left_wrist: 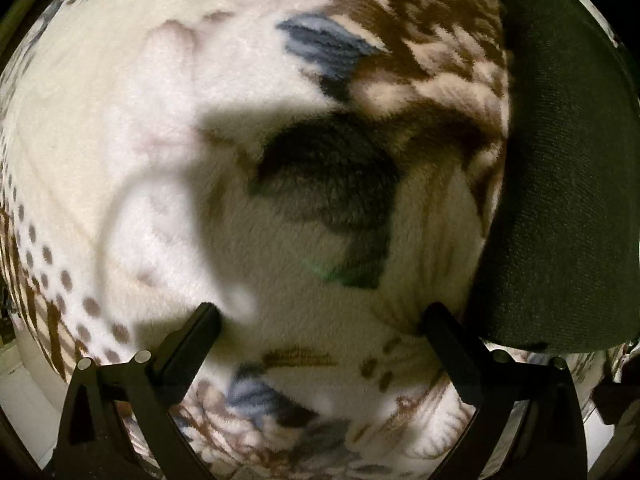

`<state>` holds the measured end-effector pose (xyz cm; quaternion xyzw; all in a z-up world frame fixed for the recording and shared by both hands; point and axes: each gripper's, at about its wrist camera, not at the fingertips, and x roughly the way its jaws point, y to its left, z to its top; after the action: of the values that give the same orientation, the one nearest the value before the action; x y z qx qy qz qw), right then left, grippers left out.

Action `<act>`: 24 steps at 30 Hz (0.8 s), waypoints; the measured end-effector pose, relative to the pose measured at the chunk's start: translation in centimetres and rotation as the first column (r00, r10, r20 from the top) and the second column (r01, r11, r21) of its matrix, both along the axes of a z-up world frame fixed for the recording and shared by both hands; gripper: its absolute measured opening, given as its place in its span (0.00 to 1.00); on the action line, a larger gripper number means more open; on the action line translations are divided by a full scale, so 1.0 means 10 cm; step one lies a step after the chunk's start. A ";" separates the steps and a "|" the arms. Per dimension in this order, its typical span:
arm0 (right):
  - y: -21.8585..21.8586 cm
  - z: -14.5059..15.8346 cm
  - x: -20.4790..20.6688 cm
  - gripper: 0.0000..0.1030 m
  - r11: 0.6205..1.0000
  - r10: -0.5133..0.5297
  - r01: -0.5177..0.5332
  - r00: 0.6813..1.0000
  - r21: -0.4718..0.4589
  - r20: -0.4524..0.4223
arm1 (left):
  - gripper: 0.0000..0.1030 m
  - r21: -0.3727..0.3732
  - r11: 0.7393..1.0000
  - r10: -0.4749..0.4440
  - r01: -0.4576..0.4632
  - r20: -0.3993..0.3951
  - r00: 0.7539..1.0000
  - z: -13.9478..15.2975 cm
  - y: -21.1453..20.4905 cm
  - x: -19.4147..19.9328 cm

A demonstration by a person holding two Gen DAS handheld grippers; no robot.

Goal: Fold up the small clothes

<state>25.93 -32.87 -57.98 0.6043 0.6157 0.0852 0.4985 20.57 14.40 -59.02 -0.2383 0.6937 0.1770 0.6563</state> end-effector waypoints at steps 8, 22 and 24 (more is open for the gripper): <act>0.38 -0.21 -0.01 0.19 0.993 -0.117 0.117 0.993 -0.008 -0.014 | 1.00 0.000 1.000 0.002 -0.002 -0.007 1.000 0.01 -0.07 0.05; -0.25 0.22 -0.08 0.68 0.977 0.013 0.016 0.991 -0.211 0.136 | 1.00 -0.054 0.998 0.018 -0.020 -0.039 0.999 0.04 0.04 0.20; -0.16 0.19 -0.09 0.69 0.985 0.057 -0.034 0.989 -0.170 0.137 | 1.00 -0.077 0.995 0.063 -0.061 0.030 0.998 0.21 0.10 0.19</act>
<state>25.08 -34.46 -56.04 0.5384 0.5974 0.0872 0.5879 22.51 15.43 -56.87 -0.2874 0.6816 0.1669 0.6519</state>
